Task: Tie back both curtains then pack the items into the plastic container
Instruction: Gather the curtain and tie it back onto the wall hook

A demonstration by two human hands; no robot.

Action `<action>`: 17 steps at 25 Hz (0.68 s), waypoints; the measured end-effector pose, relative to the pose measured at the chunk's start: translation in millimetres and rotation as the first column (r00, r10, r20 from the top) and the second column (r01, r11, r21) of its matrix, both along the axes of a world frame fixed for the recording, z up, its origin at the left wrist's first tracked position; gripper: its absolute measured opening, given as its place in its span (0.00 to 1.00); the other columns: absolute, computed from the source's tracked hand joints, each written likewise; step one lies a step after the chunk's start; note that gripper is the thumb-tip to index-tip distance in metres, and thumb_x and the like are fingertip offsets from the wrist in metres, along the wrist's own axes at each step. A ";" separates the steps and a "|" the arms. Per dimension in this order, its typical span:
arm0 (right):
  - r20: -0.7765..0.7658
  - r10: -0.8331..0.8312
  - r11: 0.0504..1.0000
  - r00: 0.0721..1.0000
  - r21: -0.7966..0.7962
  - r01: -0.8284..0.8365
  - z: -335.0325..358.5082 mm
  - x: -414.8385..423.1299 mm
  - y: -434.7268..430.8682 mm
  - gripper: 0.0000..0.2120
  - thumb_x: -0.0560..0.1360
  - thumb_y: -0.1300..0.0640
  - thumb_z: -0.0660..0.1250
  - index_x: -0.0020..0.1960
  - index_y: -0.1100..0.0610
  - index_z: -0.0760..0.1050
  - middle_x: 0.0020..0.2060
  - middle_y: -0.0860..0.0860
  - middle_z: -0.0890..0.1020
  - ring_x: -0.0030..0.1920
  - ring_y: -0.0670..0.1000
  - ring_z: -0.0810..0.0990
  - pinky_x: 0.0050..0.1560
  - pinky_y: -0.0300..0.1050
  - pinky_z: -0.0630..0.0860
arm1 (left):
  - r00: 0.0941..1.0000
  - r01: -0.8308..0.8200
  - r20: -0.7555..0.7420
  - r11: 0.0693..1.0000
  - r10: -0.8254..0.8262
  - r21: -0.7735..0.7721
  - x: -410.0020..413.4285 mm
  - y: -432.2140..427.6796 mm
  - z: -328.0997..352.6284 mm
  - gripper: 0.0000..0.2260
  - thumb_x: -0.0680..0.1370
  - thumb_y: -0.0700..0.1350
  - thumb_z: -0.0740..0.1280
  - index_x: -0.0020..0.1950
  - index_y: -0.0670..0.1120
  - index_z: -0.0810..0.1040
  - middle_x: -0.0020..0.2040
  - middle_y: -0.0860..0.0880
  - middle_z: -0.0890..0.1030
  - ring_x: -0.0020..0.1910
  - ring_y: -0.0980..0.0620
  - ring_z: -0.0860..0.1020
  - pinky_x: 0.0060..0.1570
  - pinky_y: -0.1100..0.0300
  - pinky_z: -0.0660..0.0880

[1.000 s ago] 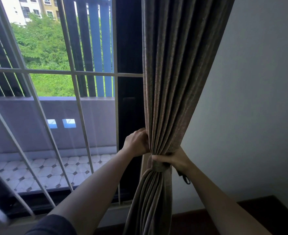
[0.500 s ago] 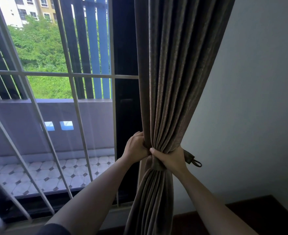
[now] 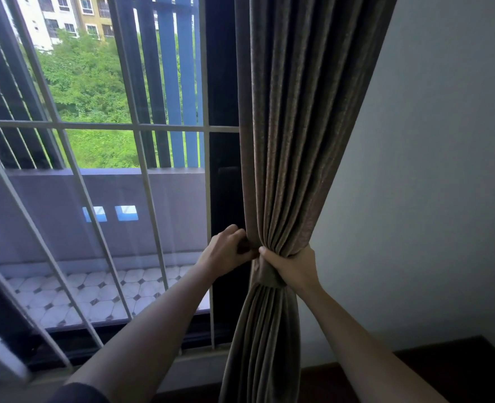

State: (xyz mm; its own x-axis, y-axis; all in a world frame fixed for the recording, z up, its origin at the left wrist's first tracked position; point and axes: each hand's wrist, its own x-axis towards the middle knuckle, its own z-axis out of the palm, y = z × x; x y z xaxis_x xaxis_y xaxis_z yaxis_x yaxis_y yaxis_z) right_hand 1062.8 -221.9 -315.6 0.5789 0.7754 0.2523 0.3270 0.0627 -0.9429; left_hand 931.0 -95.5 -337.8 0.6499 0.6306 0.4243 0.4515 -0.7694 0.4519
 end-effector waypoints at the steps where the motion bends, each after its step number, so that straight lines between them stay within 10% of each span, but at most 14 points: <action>1: -0.007 -0.003 1.000 1.000 0.002 0.003 0.3 -3.1 0.9 0.21 0.62 0.55 0.78 0.52 0.52 0.76 0.47 0.48 0.80 0.48 0.49 0.80 0.50 0.43 0.78 | 1.000 0.006 -0.005 1.000 -0.006 0.008 -5.5 0.4 0.2 0.15 0.70 0.54 0.71 0.49 0.44 0.80 0.42 0.51 0.72 0.35 0.54 0.74 0.36 0.63 0.72; 11: -0.040 0.008 1.000 0.999 0.028 -0.007 5.1 -12.7 -1.5 0.24 0.64 0.60 0.78 0.57 0.56 0.75 0.46 0.46 0.78 0.46 0.46 0.78 0.46 0.35 0.74 | 0.991 0.077 -0.124 0.976 -0.052 0.204 -29.6 1.9 5.2 0.09 0.75 0.48 0.64 0.47 0.45 0.79 0.52 0.48 0.77 0.55 0.49 0.73 0.54 0.54 0.68; 17: -0.038 0.050 0.999 0.998 0.022 -0.050 4.1 -13.7 -2.9 0.24 0.64 0.59 0.78 0.57 0.52 0.72 0.45 0.40 0.76 0.46 0.43 0.76 0.44 0.29 0.72 | 0.989 -0.052 -0.131 0.994 0.064 0.095 -31.9 -10.5 -1.5 0.07 0.80 0.45 0.60 0.49 0.41 0.70 0.31 0.45 0.77 0.31 0.41 0.76 0.42 0.53 0.72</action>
